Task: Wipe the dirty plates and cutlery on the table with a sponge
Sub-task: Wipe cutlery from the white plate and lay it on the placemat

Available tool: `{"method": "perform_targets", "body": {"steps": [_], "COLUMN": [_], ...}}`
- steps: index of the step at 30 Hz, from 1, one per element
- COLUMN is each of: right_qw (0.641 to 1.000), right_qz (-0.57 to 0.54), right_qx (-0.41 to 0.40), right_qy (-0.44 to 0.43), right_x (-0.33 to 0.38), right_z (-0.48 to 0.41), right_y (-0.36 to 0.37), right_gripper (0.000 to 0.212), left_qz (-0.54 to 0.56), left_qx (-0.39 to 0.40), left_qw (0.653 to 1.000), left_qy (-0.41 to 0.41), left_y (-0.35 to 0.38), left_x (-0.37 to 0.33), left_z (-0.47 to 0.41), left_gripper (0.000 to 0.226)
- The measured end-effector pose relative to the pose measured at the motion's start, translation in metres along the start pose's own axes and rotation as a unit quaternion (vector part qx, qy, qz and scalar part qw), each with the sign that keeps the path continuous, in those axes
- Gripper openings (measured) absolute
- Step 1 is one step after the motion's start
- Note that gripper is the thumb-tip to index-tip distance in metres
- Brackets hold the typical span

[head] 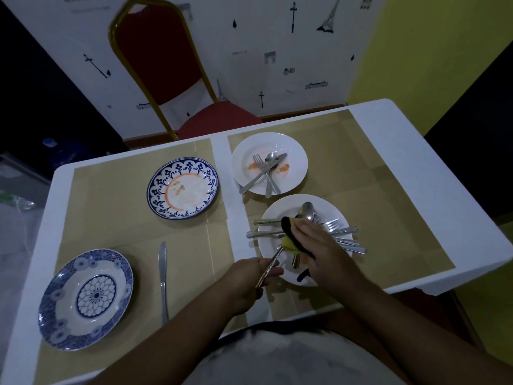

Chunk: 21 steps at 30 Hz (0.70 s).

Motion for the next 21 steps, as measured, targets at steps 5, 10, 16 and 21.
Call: {"method": "perform_targets", "body": {"steps": [5,10,16,21], "right_qw": [0.999,0.998,0.988,0.996], "right_qz": [0.001,-0.015,0.079,0.081], "right_qx": [-0.021,-0.049,0.052,0.013], "right_qy": [-0.026,-0.028,-0.123,-0.046], "right_x": [0.011,0.015,0.007,-0.015], "right_z": [0.003,0.001,0.001,-0.017], "right_y": [0.001,-0.005,0.017,-0.001], "right_gripper": [0.069,0.064,0.061,0.06], "left_qz": [0.081,0.085,-0.03,-0.044], "left_qx": [0.003,0.018,0.035,0.045], "left_qw": [0.996,0.996,0.998,0.996], "left_qy": [-0.032,-0.02,0.051,0.066], "left_y": [0.003,0.0,0.0,-0.012], "left_x": [0.003,0.004,-0.004,0.001], "left_z": [0.001,-0.005,0.001,0.004], "left_gripper": [0.025,0.031,0.023,0.018]}}
Point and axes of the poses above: each hand's wrist, its own z-axis away from the middle knuckle, its own y-axis out of the palm, x = y × z, the point moved 6 cm from there along -z, towards the middle knuckle, and after that the axes turned 7 degrees about z, right-handed, at the moved point
